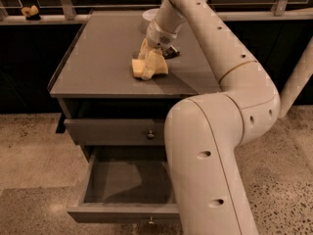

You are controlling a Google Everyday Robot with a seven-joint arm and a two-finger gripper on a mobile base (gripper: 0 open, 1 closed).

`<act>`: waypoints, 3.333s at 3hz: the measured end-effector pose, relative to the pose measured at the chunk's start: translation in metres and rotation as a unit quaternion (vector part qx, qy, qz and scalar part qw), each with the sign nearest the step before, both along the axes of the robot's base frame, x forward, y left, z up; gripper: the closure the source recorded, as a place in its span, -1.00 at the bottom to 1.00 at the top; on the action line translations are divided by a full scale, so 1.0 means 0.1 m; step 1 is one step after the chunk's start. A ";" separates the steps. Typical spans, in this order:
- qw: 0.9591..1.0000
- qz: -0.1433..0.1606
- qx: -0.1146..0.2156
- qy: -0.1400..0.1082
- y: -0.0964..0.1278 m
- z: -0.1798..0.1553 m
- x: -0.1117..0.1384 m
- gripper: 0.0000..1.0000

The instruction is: Place sponge into middle drawer

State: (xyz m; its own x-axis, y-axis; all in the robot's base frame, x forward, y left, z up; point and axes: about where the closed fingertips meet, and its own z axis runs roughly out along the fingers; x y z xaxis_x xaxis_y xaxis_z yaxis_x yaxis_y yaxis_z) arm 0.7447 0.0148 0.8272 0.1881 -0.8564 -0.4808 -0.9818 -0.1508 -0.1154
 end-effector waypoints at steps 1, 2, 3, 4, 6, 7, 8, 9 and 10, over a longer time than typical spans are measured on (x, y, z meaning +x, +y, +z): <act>1.000 0.000 0.000 0.000 0.01 0.03 0.00 1.00; 0.998 -0.046 0.014 -0.035 -0.28 0.30 0.00 1.00; 0.988 -0.104 0.054 -0.100 -0.60 0.90 -0.19 1.00; 0.971 -0.157 0.088 -0.157 -0.92 1.58 -0.74 1.00; 0.970 -0.158 0.080 -0.168 -1.00 1.74 -1.16 1.00; 0.972 -0.155 0.072 -0.164 -0.99 1.69 -1.22 1.00; 0.969 -0.154 0.092 -0.169 -0.92 1.70 -1.56 1.00; 0.967 -0.170 0.108 -0.157 -0.93 1.44 -1.98 1.00; 0.969 -0.190 0.113 -0.110 -0.90 0.90 -2.32 1.00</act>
Offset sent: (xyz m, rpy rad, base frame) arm -0.1551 -0.0340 -0.0320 0.0128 0.0123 -0.1571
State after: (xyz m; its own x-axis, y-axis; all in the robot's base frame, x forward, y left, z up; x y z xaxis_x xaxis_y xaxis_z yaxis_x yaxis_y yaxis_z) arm 0.5127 -0.0755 0.9177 -0.0003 -0.7612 -0.6485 -0.9091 0.2704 -0.3170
